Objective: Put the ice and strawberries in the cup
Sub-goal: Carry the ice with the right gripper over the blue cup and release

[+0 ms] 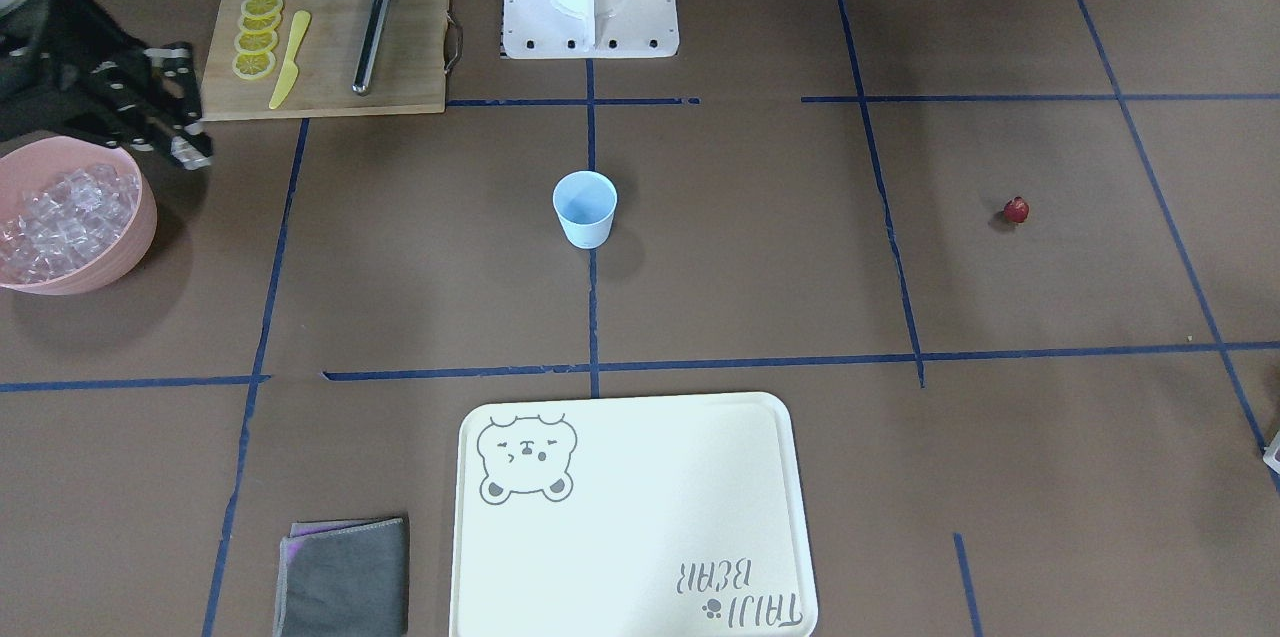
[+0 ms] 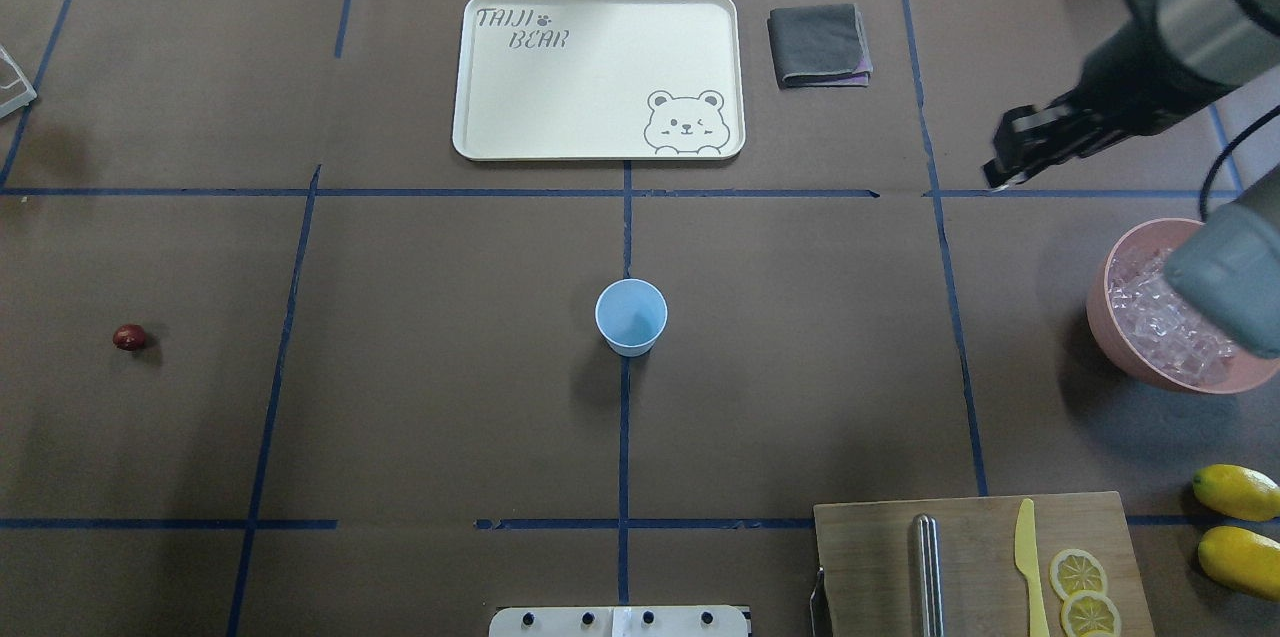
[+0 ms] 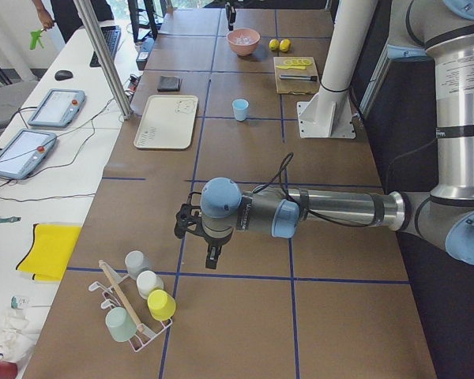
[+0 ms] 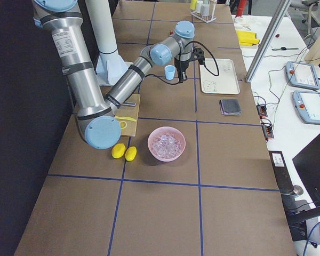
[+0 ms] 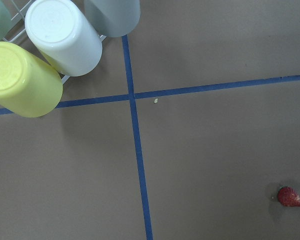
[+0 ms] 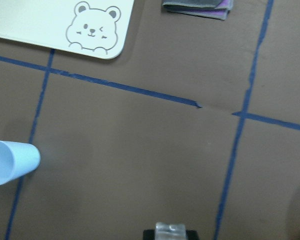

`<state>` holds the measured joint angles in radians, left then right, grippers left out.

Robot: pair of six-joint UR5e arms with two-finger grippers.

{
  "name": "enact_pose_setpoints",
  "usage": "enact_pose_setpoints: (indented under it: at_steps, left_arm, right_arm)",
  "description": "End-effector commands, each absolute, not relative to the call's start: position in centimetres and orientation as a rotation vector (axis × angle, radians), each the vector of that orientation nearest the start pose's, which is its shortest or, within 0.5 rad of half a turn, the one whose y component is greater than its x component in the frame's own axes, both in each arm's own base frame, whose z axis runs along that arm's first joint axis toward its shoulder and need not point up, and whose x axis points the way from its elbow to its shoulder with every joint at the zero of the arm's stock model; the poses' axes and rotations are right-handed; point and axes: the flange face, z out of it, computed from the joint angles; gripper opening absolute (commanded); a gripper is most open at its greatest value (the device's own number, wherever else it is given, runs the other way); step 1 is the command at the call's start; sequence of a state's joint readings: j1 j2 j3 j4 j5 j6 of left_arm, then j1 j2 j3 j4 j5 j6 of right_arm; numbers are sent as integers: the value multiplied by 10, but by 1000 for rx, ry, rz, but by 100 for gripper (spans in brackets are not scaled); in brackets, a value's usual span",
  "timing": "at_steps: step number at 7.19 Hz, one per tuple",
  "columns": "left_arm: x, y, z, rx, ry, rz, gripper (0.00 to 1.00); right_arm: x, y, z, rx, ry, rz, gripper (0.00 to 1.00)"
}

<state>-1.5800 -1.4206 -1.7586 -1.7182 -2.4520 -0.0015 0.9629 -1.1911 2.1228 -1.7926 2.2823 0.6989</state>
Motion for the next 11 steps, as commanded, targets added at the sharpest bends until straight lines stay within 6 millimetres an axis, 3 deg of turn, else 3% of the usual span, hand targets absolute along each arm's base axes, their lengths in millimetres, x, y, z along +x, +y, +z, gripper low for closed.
enact_pose_setpoints:
  at_steps: [1, 2, 3, 4, 6, 7, 10, 11]
  left_arm:
    - [-60, -437, 612, 175, 879, 71, 100]
    - [-60, -437, 613, 174, 879, 70, 100]
    - [-60, -437, 612, 177, 879, 72, 100]
    - [-60, -437, 611, 178, 879, 73, 100]
    - [-60, -438, 609, 182, 879, 75, 100]
    - [-60, -438, 605, 190, 878, 78, 100]
    - [-60, -426, 602, 191, 878, 79, 100]
    - [-60, -426, 603, 190, 878, 78, 100]
  right_arm:
    - [-367, -420, 149, 89, -961, -22, 0]
    - [-429, -416, 133, 126, -976, -1, 0]
    - [-493, -407, 147, 94, -1014, 67, 0]
    - [-523, -402, 158, 82, -1038, 106, 2]
    - [-540, -404, 160, 90, -1017, 111, 3]
    - [-546, -404, 164, 83, -1006, 109, 10]
    - [-551, -402, 165, 93, -999, 106, 78]
    - [-550, -402, 166, 94, -997, 105, 79]
